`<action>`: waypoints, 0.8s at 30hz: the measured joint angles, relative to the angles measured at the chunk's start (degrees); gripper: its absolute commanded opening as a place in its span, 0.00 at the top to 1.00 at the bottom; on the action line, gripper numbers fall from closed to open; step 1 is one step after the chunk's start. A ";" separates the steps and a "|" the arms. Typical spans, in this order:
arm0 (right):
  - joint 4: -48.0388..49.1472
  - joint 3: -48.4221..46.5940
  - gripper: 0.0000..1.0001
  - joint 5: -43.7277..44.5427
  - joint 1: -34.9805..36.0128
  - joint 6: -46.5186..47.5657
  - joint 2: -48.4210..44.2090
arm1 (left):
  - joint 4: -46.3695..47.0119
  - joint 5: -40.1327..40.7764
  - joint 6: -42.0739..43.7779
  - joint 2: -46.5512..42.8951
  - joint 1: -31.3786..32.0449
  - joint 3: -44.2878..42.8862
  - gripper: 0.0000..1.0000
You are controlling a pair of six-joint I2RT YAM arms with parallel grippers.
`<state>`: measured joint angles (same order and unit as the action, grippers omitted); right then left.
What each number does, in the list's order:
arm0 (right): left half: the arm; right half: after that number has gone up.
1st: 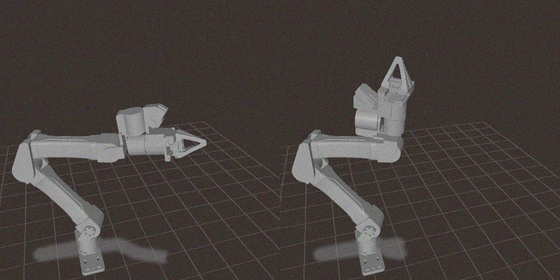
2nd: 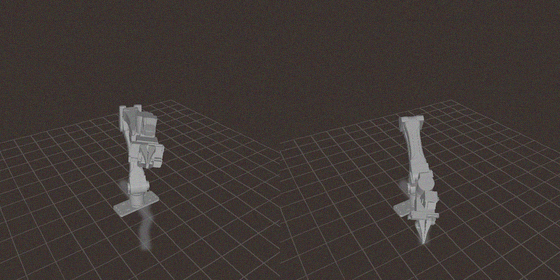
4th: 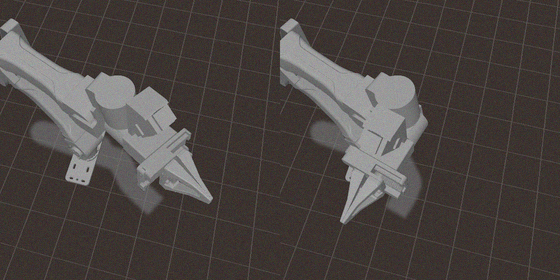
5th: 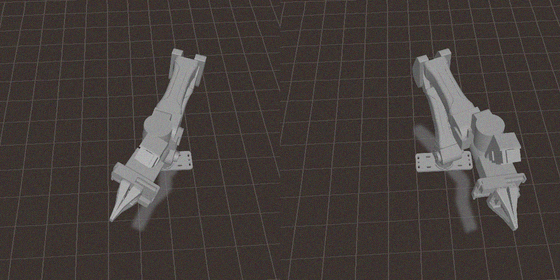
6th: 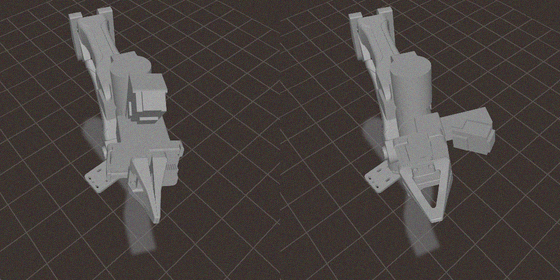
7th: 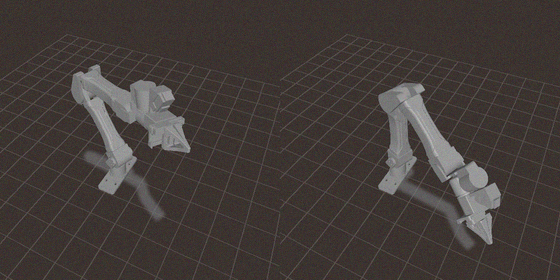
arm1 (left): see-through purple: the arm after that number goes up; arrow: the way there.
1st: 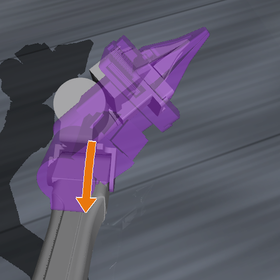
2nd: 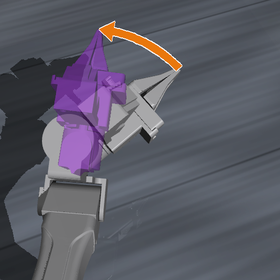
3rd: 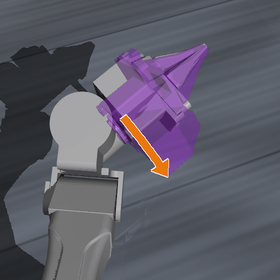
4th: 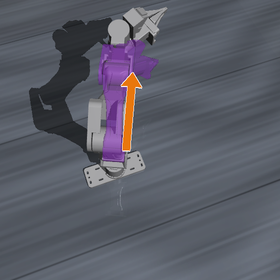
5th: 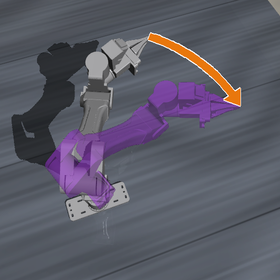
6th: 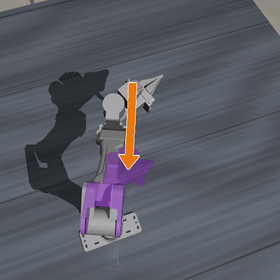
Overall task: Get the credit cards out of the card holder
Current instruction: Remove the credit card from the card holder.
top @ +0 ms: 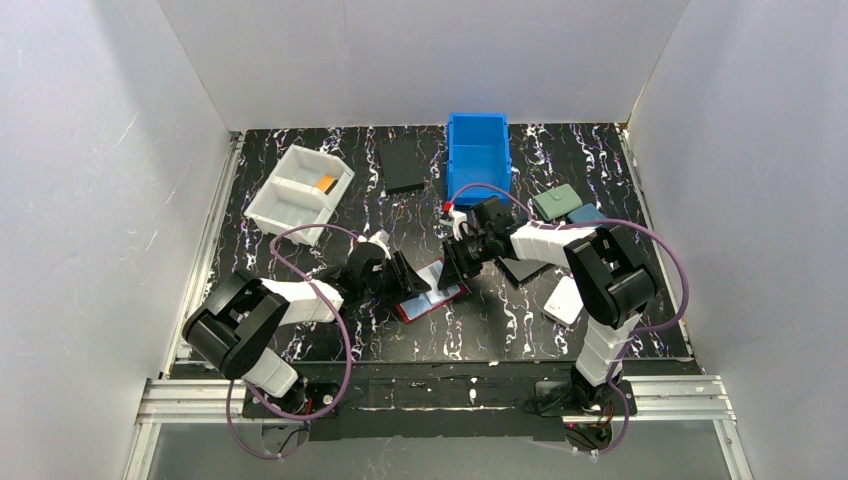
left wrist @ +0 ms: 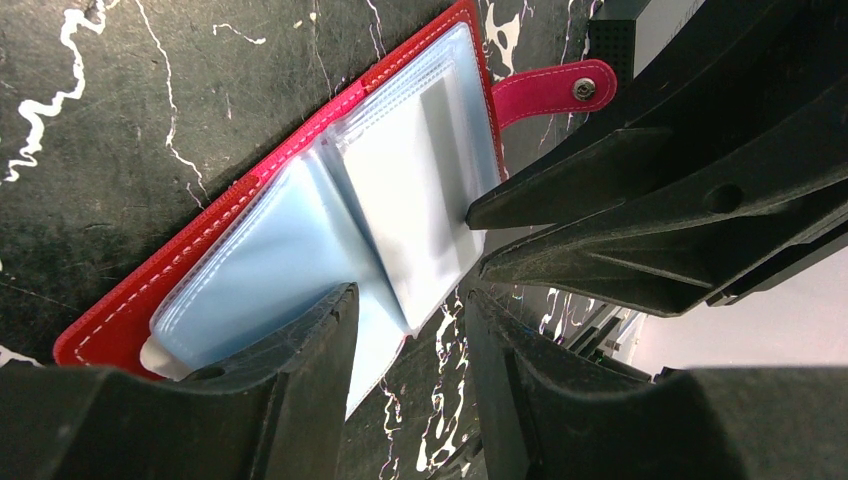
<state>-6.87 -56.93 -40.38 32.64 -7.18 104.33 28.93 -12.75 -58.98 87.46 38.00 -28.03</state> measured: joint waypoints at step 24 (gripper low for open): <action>-0.68 -0.31 0.58 3.34 -0.44 4.31 -0.94 | 0.24 -0.35 1.09 -0.02 0.09 0.02 0.57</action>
<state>-7.55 -57.23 -37.04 32.21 -2.87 103.39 29.17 -13.10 -57.89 87.44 38.09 -28.01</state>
